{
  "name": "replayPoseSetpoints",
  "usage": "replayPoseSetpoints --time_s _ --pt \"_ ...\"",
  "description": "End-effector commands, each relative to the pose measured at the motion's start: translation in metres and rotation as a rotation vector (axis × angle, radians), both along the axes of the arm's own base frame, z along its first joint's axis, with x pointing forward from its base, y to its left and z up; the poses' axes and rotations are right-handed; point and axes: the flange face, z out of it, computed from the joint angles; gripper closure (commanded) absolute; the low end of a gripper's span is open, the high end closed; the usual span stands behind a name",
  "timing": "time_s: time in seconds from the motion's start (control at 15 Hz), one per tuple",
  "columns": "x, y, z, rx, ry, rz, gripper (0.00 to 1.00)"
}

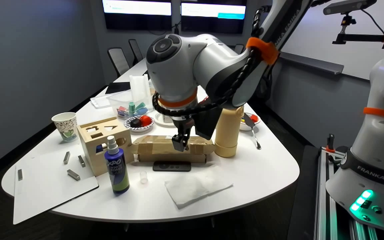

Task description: Open the brown box.

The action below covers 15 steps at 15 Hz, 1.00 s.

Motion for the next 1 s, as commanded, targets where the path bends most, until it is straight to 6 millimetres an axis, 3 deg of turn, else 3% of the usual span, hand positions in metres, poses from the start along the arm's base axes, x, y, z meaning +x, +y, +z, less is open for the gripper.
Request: replayPoseSetpoints --time_s 0.0,0.47,0.93 --pt "0.015 0.016 -0.017 -0.014 0.009 0.015 0.00" --pt "0.031 0.023 -0.047 -0.041 0.042 0.055 0.00" --pt "0.051 0.014 -0.068 -0.087 0.047 0.049 0.00"
